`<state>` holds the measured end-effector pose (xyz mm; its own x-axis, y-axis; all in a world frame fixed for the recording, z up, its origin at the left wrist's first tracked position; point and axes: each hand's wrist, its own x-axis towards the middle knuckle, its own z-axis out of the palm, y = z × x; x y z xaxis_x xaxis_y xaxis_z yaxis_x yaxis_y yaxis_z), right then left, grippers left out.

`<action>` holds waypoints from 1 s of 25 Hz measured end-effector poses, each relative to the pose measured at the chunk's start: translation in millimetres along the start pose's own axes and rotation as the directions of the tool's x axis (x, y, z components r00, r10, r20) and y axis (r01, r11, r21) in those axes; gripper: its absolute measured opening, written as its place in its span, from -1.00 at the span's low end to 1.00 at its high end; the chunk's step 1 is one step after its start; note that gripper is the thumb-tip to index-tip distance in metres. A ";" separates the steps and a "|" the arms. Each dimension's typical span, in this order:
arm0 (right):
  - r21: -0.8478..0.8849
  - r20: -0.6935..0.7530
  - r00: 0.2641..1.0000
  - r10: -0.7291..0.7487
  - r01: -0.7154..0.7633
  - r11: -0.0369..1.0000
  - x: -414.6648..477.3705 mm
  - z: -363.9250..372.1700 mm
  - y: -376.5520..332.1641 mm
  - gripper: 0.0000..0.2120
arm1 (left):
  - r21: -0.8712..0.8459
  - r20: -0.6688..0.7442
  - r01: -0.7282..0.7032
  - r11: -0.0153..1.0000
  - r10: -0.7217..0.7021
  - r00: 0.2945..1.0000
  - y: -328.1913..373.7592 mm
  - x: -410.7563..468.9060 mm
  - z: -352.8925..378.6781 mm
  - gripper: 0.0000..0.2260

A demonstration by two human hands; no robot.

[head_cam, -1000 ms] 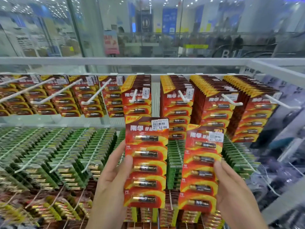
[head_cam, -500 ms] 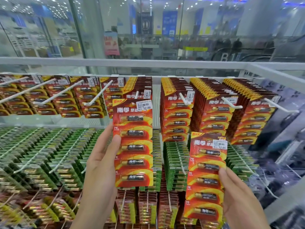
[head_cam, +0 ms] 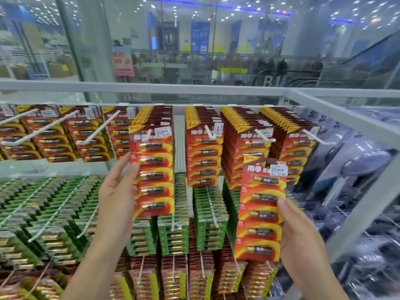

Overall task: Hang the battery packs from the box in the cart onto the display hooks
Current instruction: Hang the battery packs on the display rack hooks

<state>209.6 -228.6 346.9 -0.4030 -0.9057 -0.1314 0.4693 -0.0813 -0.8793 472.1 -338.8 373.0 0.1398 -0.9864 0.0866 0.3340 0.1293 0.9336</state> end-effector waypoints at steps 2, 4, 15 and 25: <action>-0.033 -0.004 0.996 -0.086 0.086 0.996 4.6 -7.3 -12.4 -0.64 | 0.019 -0.026 -0.014 1.000 0.015 1.000 -4.7 13.5 4.2 -0.83; -0.078 -0.014 0.988 -0.155 0.153 0.985 9.8 -15.3 -26.5 -0.62 | 0.052 -0.065 -0.026 0.998 0.029 0.997 -11.5 26.3 7.6 -0.88; -0.213 0.061 0.981 -0.182 0.191 0.958 23.3 -4.2 -43.7 -0.68 | 0.090 -0.144 -0.093 0.992 0.106 0.984 -30.6 41.6 0.3 -0.90; -0.304 0.018 0.992 -0.129 0.128 0.944 71.0 14.4 -34.8 -0.75 | 0.201 -0.101 -0.182 0.963 0.205 0.974 -38.4 31.6 -7.0 -0.81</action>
<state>175.9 -296.1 374.8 -0.4463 -0.8949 -0.0091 0.1525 -0.0660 -0.9861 470.2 -374.1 337.4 0.2985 -0.9235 0.2410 0.1089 0.2838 0.9527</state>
